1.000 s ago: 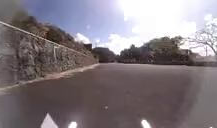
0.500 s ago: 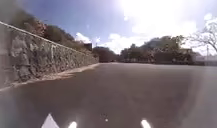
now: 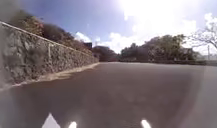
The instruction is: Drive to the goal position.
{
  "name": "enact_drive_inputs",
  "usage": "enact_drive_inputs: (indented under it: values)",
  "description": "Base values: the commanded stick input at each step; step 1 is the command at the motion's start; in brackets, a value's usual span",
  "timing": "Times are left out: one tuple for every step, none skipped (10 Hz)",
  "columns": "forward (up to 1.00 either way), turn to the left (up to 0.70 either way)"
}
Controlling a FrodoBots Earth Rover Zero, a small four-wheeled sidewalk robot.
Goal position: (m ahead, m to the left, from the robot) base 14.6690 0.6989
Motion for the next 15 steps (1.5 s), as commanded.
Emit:
enact_drive_inputs:
  values:
    - [0.5,0.0]
    - [0.5,0.0]
    - [0.5,0.0]
    - [0.5,0.0]
    - [0.5,0.0]
    - [0.5,0.0]
    - [0.5,0.0]
    - [0.5,0.0]
    - [0.5,0.0]
    - [0.5,0.0]
    - [0.5,0.0]
    - [0.5,0.0]
    - [0.5,0.0]
    - [0.5,0.0]
    - [0.5,0.0]
